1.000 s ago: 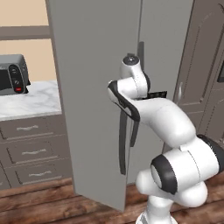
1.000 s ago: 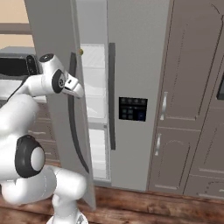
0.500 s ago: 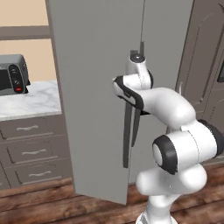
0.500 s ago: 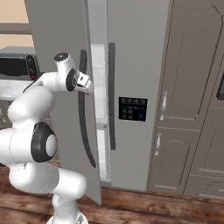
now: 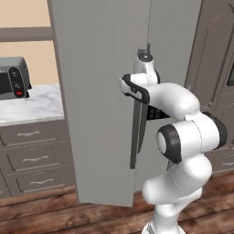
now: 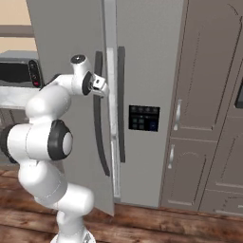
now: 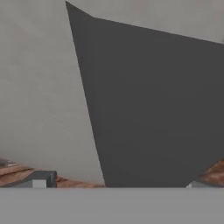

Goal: There's a chicken drumstick in the fridge that needs to be moved to the freezer for freezing. Pick up the chicken drumstick from the fridge, place it on any shelf in the freezer, and close the fridge and freezer doors when done.

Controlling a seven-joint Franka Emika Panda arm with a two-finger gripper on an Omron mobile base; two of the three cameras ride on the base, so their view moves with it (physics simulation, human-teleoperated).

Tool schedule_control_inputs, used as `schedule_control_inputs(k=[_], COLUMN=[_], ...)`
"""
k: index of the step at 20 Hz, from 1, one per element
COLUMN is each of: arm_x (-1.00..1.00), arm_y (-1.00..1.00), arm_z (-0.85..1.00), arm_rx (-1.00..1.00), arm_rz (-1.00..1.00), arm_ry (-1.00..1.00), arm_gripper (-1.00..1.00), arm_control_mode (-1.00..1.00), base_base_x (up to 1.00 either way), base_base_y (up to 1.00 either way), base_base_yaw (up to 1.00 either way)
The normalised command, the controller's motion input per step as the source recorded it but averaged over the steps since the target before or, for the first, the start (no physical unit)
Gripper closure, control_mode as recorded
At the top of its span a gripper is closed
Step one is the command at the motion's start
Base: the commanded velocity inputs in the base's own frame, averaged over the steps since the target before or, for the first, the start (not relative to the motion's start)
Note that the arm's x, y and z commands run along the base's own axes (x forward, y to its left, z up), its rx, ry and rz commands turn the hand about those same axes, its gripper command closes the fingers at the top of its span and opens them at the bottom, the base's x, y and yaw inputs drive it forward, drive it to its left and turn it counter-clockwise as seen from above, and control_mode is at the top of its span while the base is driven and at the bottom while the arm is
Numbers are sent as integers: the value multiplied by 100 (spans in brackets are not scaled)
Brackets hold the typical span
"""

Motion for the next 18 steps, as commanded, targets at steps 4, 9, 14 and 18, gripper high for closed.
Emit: schedule_control_inputs(k=[4,9,14,18], arm_x=[40,52,57,50], arm_y=[0,-1,-5,-2], arm_z=[0,0,0,-1], arm_rx=[0,0,0,0], arm_rz=[5,5,7,6], arm_ry=[0,0,0,-2], arm_gripper=[-100,-100,-100,-100], arm_control_mode=[-100,-100,-100,-100], base_base_x=[0,0,0,0], base_base_y=[0,0,0,0], base_base_yaw=[0,0,0,0])
